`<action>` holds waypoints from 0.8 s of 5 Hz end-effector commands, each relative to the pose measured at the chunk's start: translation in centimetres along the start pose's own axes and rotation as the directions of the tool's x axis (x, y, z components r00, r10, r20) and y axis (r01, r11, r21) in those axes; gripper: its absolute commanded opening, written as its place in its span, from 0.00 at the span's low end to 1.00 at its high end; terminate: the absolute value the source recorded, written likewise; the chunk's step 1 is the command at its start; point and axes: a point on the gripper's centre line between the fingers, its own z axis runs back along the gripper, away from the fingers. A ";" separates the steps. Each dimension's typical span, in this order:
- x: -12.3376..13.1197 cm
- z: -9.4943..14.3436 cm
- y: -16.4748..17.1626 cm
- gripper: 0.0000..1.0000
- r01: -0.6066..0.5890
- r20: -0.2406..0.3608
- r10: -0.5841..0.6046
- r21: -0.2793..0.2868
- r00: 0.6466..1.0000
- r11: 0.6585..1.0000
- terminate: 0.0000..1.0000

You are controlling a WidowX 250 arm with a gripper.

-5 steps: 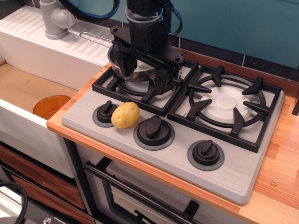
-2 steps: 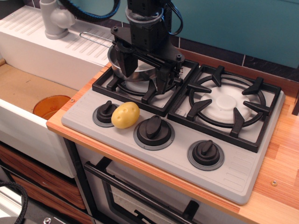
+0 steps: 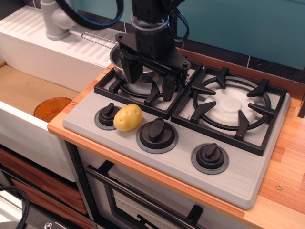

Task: Put potato in pot or pan an put pot or pan on stove

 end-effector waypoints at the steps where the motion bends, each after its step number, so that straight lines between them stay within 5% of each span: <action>1: 0.0 0.0 0.4 1.00 0.029 0.086 -0.029 0.007 0.996 1.000 0.00; 4: -0.9 -1.0 2.6 1.00 0.076 0.131 -0.077 0.017 0.988 0.997 0.00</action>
